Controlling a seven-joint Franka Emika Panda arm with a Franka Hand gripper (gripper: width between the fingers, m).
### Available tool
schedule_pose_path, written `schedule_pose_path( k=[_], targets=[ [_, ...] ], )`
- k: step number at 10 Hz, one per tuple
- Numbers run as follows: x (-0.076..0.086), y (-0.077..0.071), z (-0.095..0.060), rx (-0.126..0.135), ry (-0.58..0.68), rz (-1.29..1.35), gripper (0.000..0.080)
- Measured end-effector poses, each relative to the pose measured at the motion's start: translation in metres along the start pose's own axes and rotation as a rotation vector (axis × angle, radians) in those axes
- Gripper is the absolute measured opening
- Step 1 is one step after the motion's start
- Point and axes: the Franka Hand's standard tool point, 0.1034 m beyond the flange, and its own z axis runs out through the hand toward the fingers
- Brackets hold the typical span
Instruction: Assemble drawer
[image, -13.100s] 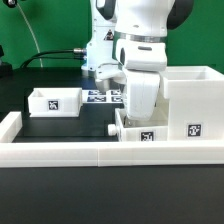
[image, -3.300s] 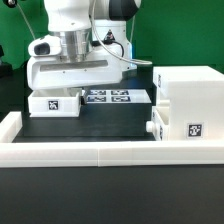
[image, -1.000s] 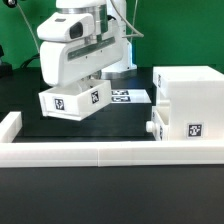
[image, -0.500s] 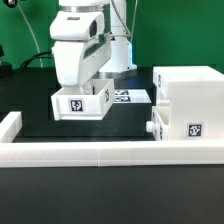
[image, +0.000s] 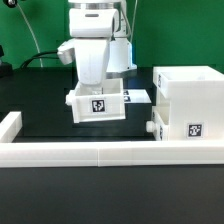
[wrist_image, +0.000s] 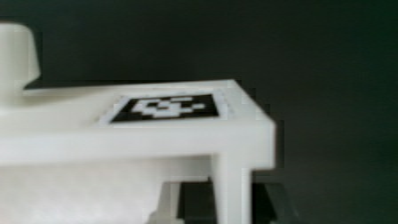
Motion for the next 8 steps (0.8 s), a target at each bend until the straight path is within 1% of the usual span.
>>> schedule_pose_path(
  k=[8],
  targets=[
    [-0.0041, -0.0022, 0.0025, 0.006, 0.004, 0.0, 0.0041]
  ],
)
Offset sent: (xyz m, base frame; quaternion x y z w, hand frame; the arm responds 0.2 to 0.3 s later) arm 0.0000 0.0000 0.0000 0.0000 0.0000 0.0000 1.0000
